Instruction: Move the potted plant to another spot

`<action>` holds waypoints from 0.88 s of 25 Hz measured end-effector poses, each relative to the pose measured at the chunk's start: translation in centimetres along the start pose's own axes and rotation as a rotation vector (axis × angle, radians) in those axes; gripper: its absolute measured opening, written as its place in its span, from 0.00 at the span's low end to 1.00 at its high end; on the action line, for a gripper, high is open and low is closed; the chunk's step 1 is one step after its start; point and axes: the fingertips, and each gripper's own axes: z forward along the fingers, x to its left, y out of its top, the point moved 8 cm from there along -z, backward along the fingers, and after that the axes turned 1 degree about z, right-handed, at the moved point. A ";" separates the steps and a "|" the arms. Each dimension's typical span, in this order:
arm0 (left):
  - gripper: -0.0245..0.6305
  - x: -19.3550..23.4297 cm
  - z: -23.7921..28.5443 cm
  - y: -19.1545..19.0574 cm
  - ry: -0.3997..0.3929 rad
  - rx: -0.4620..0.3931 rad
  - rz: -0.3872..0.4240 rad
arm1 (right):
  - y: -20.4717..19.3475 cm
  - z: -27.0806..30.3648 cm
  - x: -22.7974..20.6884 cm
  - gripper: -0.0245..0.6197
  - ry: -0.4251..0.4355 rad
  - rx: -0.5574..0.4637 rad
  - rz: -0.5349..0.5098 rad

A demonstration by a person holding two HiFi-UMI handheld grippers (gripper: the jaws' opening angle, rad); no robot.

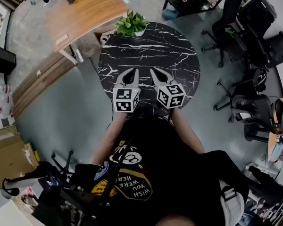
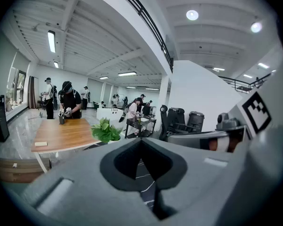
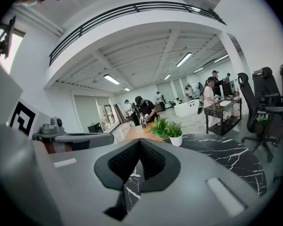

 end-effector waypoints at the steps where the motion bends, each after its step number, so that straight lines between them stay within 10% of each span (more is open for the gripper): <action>1: 0.04 0.0 0.1 0.0 0.000 0.001 0.001 | 0.0 0.1 -0.1 0.04 0.001 0.000 0.000; 22: 0.04 1.3 2.2 -0.7 0.018 0.024 -0.021 | -0.7 2.7 -3.3 0.04 -0.005 0.028 0.004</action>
